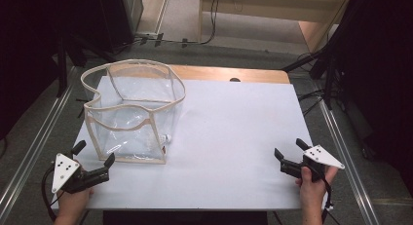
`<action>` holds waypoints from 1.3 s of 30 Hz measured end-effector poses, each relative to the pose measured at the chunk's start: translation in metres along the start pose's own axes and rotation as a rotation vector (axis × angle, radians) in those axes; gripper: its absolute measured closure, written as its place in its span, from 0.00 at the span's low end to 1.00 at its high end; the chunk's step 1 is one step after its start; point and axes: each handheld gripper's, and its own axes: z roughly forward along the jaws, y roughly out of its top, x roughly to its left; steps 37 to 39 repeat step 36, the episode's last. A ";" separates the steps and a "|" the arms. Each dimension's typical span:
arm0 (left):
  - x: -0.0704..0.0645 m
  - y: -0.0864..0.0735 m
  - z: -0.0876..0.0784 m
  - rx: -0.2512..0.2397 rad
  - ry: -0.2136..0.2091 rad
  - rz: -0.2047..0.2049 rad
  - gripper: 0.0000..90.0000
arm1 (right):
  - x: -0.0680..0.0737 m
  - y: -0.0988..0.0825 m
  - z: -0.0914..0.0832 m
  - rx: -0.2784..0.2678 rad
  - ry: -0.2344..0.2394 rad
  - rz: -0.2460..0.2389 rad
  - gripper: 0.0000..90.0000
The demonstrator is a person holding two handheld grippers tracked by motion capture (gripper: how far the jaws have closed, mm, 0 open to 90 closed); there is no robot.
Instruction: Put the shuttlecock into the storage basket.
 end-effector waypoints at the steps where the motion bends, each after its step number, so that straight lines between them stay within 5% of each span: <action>1: 0.000 0.000 0.000 0.001 0.000 0.001 0.03 | -0.001 -0.001 -0.001 0.003 0.001 0.003 0.10; 16: 0.000 0.000 0.000 -0.002 -0.003 0.001 0.03 | -0.016 -0.010 -0.009 -0.004 -0.020 0.028 0.10; 39: 0.000 0.000 0.000 0.000 -0.003 0.004 0.03 | -0.019 -0.013 -0.010 -0.015 -0.016 0.033 0.10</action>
